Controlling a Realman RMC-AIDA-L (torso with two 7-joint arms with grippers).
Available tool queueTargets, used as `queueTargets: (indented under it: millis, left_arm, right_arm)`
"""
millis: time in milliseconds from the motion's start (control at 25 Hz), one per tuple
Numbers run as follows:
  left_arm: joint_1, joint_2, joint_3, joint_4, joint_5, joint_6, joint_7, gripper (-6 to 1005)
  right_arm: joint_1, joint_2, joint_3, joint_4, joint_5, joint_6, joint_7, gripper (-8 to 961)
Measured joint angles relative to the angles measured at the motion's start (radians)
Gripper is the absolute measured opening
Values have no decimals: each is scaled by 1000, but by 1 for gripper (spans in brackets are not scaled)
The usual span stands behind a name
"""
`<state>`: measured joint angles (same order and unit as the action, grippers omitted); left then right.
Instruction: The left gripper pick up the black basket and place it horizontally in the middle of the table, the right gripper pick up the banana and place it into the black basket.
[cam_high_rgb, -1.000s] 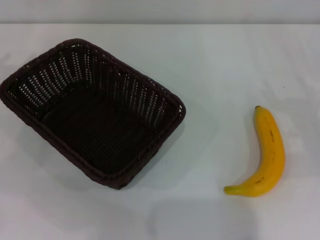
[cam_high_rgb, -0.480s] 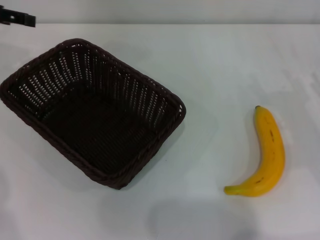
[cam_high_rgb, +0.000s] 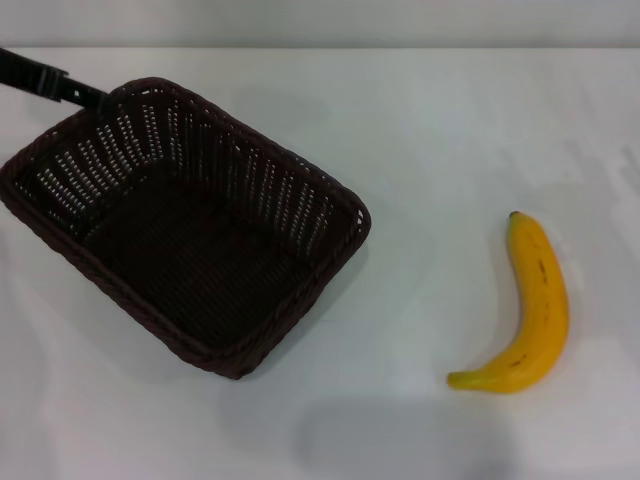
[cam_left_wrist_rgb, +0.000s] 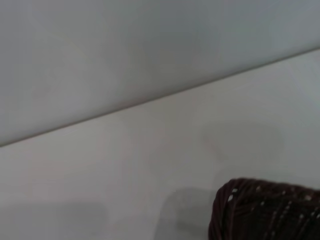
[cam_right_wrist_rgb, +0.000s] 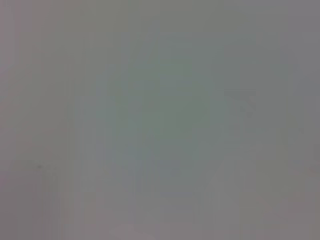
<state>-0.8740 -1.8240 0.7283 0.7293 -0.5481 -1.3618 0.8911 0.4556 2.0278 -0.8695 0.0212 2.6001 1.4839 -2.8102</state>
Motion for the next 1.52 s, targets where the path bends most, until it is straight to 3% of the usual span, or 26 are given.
queueTargets:
  millis: [240,480,880,1080,1320,1520]
  left_arm:
    - [1,-27,20,-8,50,51,-3,845]
    - [7,-70,24,-21,73,103,16,845]
    - [9,-105,35,-26,103,106,35,840]
    - [17,-108,37,-21,103,106,39,833]
    - [20,-100,35,-13,87,79,61,665]
    - [18,-96,36,-10,84,50,97,442]
  right_arm:
    - [4,0,-3,2,0,2,2,870]
    - [11,0,-3,5,-1,1,18,871]
    - [11,0,-5,12,-2,-2,29,871]
    - [11,0,-5,13,-2,-2,29,871]
    - [11,0,-5,14,-2,-2,29,871]
    - [9,0,-4,14,-2,-2,29,871]
